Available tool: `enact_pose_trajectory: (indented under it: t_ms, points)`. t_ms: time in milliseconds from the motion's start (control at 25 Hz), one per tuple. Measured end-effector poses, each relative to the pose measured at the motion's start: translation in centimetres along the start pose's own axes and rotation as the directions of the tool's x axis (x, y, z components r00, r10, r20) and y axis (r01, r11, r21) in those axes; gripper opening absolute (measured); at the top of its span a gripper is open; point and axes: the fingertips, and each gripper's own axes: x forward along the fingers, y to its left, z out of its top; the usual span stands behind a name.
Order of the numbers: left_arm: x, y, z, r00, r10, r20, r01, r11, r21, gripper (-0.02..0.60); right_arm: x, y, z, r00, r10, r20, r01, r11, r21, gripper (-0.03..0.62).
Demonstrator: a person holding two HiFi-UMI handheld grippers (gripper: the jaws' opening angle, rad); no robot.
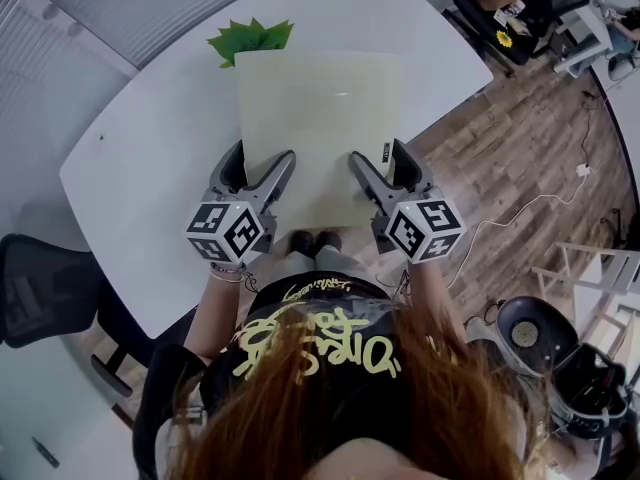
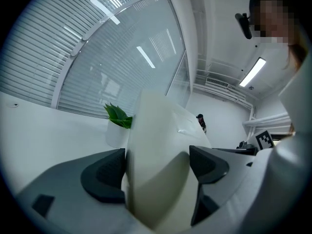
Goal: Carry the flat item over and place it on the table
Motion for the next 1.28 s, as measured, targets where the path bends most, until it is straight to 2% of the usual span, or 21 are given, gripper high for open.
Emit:
enact_pose_trajectory:
  t_ms: [360,840,1280]
  points:
    - [-0.7,0.9,-0.6,0.999,0.037,-0.019,-0.038,0.999,-0.021,0.407,0.8,0.4,-0.8,1.000,0.009,-0.013,-0.009,1.000,0.015,0.333]
    - [-0.7,2.7,-1.7,0.991,0.089,-0.101,-0.096,0.993,-0.073,0.407,2.3,0.6,-2.1,0.999,0.017,-0.049,-0.015,0.999,0.047,0.333]
    - [-0.5,4.1,-2.6,0.974,0.133,-0.181,-0.154,0.983,-0.105,0.405,3.8,0.5,-3.3,0.996,0.006,-0.090,0.001,0.997,0.075,0.333]
